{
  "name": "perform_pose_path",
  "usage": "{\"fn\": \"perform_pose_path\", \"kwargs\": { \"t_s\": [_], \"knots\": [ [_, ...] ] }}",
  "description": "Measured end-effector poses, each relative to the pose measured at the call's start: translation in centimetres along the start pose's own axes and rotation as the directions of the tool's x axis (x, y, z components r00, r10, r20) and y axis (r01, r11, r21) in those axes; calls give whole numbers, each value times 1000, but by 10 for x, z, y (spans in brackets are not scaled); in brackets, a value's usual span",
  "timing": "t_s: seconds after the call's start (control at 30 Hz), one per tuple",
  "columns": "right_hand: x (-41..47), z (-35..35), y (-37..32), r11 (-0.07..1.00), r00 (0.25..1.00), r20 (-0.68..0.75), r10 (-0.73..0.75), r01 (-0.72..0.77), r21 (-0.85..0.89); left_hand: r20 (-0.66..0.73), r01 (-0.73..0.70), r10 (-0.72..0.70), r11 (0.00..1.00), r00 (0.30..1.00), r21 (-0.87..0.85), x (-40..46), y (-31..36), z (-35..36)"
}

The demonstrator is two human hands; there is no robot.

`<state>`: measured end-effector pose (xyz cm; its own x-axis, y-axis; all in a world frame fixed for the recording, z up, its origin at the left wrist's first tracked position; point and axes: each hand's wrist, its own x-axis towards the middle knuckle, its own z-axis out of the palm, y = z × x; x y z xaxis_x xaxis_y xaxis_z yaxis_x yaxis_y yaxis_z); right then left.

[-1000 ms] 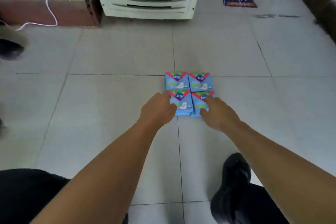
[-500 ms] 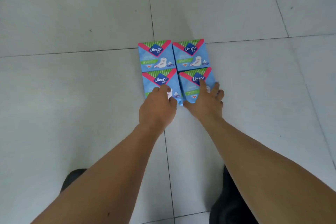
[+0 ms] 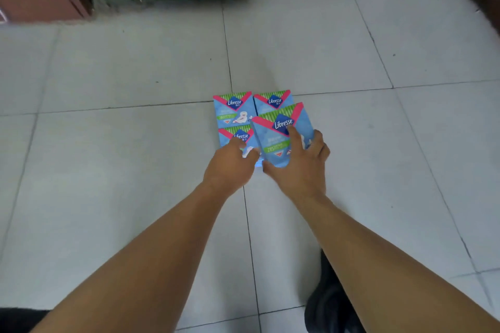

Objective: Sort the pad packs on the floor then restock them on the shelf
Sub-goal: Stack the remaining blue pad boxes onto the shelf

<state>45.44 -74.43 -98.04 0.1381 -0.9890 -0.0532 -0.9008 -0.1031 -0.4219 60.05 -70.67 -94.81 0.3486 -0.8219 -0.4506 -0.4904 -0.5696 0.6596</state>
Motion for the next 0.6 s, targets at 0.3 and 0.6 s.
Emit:
{"fn": "perform_pose_path", "kwargs": {
  "t_s": [0.3,0.6],
  "knots": [
    [-79,-100,-122,950,954,40,-296,289,117,-73,-78,47,848,996,-525,-102,6,-135],
    [-146,-175,-253,745,849,66,-523,419,519,-257,-198,62,813,964,-548,-256,-47,-274]
  ]
}}
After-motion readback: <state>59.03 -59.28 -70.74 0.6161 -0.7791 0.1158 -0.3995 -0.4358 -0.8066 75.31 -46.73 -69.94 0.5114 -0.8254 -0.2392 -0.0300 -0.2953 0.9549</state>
